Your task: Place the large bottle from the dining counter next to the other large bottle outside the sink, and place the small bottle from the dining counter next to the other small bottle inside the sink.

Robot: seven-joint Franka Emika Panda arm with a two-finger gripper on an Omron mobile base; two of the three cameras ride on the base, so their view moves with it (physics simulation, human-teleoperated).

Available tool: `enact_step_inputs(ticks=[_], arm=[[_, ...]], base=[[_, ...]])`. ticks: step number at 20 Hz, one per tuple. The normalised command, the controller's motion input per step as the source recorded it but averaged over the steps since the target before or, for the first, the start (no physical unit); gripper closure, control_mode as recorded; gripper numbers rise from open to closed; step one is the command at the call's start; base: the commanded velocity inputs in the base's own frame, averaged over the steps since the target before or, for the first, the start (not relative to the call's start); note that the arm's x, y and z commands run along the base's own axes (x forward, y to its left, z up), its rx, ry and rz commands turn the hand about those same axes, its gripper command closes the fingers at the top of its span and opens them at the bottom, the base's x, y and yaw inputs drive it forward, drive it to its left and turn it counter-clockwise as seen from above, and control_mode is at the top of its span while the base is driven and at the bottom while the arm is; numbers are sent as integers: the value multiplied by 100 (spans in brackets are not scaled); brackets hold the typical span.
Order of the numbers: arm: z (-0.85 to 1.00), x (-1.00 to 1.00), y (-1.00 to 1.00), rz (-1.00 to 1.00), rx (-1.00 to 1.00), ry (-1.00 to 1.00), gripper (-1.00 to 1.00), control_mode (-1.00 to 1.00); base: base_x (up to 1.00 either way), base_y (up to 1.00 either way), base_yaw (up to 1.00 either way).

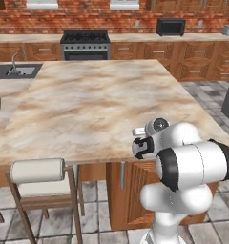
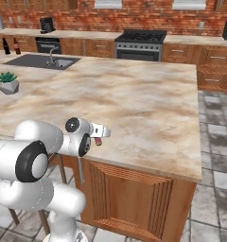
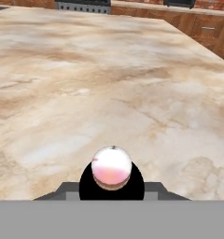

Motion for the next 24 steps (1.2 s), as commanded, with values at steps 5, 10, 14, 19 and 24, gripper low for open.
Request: enact_step_inputs(ticks=[5,10,14,19,24], arm=[[0,0,0,0,0,0,100,100],[0,0,0,0,0,0,100,100],[0,0,0,0,0,0,100,100],[0,0,0,0,0,0,100,100],[0,0,0,0,0,0,100,100]], base=[[-16,-29,0],[0,-58,0],[0,-70,0],[0,-72,0],[-1,-74,0]])
